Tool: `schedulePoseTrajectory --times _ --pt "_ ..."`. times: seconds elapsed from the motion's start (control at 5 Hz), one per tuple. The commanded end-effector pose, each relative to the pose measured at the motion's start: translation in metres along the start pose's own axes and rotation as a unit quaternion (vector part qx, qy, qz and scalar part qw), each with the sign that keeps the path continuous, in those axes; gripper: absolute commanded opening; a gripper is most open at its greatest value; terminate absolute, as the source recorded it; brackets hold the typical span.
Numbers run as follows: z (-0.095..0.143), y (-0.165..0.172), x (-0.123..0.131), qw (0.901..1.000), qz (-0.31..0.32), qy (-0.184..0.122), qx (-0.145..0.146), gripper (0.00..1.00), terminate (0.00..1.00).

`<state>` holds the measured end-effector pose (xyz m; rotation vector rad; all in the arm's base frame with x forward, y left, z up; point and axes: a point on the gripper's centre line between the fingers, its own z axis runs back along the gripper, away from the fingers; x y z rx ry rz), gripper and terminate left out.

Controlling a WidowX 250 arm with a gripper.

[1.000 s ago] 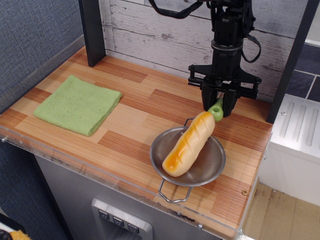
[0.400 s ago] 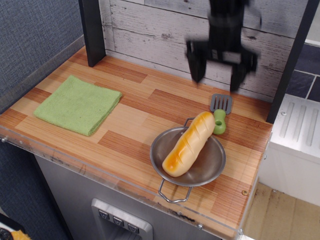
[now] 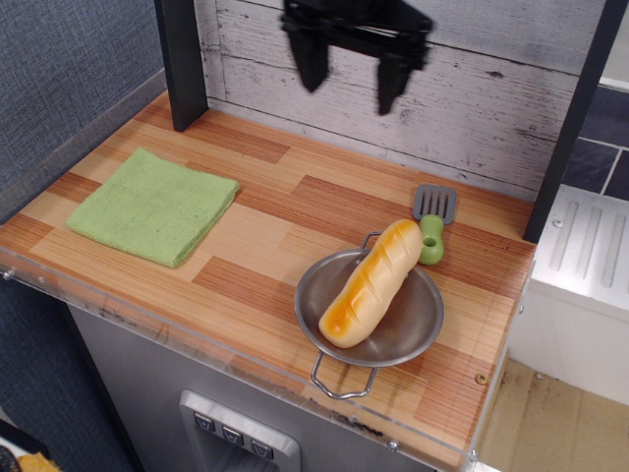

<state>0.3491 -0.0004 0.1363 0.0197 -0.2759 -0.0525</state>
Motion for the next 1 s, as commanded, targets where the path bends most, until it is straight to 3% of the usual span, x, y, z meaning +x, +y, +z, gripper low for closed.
schedulePoseTrajectory --times 0.0,0.6,0.8 --pt "0.0020 0.0292 -0.0186 0.9999 -0.009 0.010 -0.005 1.00 0.00" --pt "0.0015 0.0338 -0.0196 0.9996 -0.013 0.024 -0.009 1.00 0.00" --pt "0.0015 0.0338 -0.0196 0.9996 -0.013 0.024 -0.009 1.00 1.00"
